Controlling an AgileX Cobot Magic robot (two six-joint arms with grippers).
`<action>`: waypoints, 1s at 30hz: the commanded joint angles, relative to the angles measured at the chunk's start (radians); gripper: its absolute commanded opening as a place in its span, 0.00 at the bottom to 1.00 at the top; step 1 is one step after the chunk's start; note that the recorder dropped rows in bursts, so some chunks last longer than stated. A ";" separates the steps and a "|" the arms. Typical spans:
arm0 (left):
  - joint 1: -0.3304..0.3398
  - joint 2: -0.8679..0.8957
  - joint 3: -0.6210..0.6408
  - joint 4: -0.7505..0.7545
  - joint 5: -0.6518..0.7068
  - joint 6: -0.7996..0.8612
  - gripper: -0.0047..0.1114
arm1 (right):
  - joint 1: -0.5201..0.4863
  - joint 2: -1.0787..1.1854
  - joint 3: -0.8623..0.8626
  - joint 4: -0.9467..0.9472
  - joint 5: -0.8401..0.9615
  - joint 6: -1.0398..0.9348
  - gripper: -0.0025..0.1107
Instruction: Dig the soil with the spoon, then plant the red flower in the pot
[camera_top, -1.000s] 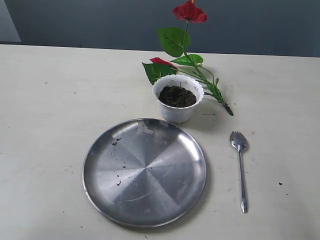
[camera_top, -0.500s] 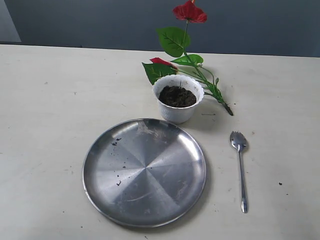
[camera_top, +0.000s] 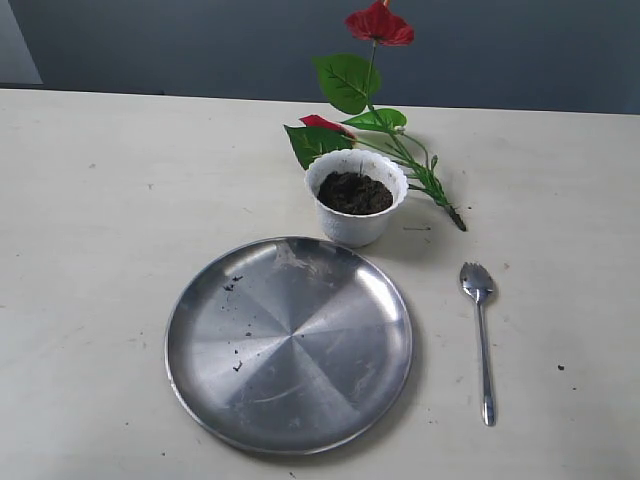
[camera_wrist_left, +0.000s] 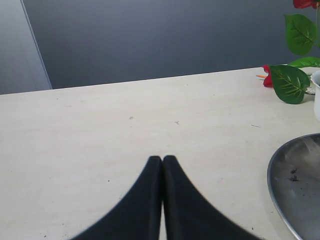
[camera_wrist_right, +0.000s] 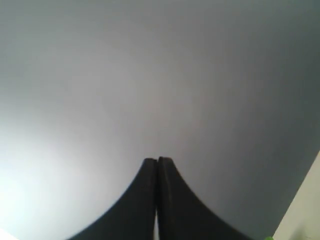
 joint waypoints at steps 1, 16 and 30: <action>-0.005 -0.001 -0.002 -0.002 -0.014 -0.004 0.05 | -0.005 -0.004 0.002 -0.020 -0.130 -0.004 0.02; -0.005 -0.001 -0.002 -0.002 -0.014 -0.004 0.05 | -0.005 0.213 -0.093 0.051 -0.627 -0.169 0.02; -0.005 -0.001 -0.002 -0.002 -0.014 -0.004 0.05 | -0.005 0.954 -0.894 -0.811 0.887 -0.366 0.02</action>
